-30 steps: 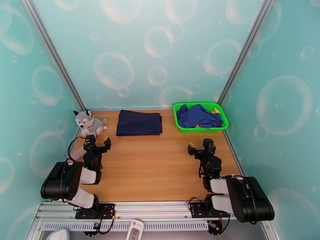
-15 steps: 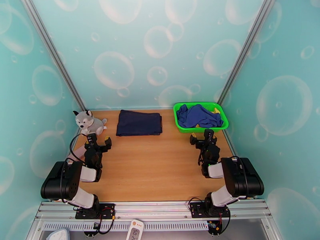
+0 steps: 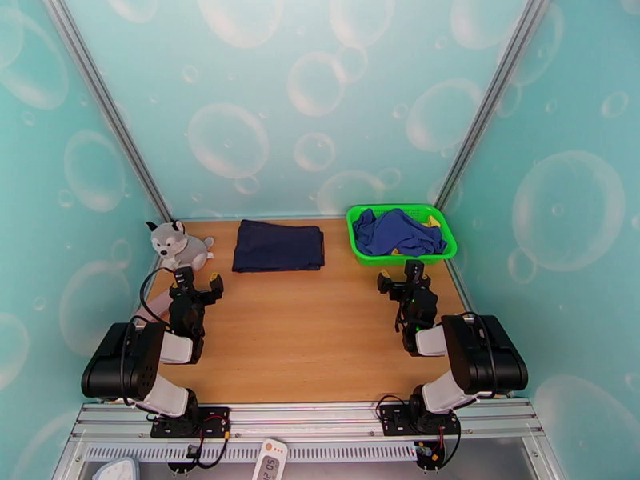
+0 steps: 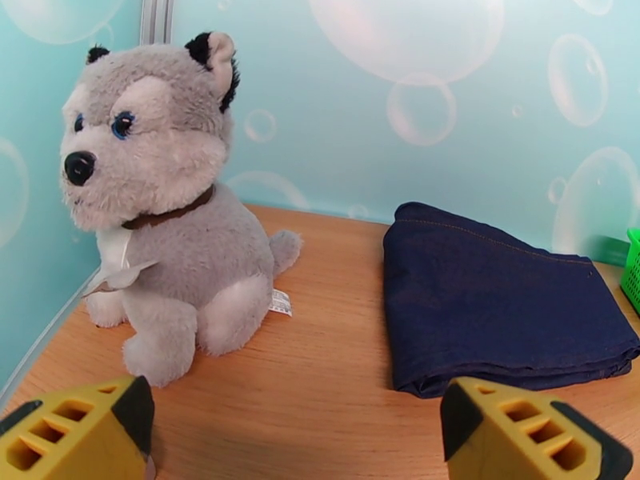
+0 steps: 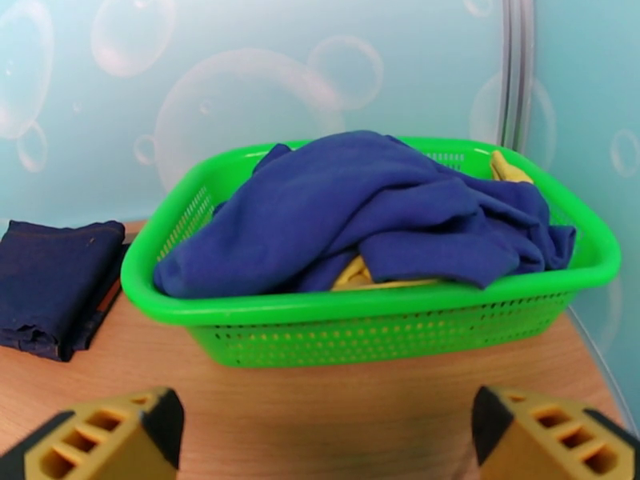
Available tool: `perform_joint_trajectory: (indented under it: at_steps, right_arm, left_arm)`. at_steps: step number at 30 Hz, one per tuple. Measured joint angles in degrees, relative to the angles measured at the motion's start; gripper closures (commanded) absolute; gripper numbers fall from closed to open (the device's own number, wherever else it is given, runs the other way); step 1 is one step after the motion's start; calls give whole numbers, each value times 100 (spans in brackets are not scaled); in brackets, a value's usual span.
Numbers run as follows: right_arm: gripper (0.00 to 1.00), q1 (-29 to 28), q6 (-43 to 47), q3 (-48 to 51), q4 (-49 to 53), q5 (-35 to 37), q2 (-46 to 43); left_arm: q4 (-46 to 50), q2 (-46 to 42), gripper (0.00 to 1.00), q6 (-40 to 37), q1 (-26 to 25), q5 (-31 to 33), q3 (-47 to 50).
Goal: Fold and stack the trousers
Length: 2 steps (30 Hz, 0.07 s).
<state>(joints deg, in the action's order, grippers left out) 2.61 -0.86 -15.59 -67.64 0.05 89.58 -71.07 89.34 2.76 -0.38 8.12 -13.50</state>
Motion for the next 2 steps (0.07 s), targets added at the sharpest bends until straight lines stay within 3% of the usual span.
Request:
perform_joint_trajectory:
  at_steps: [2]
  right_arm:
    - [1, 0, 0, 0, 11, 0, 0]
  left_arm:
    - [-2, 0, 1, -2, 2, -68, 0]
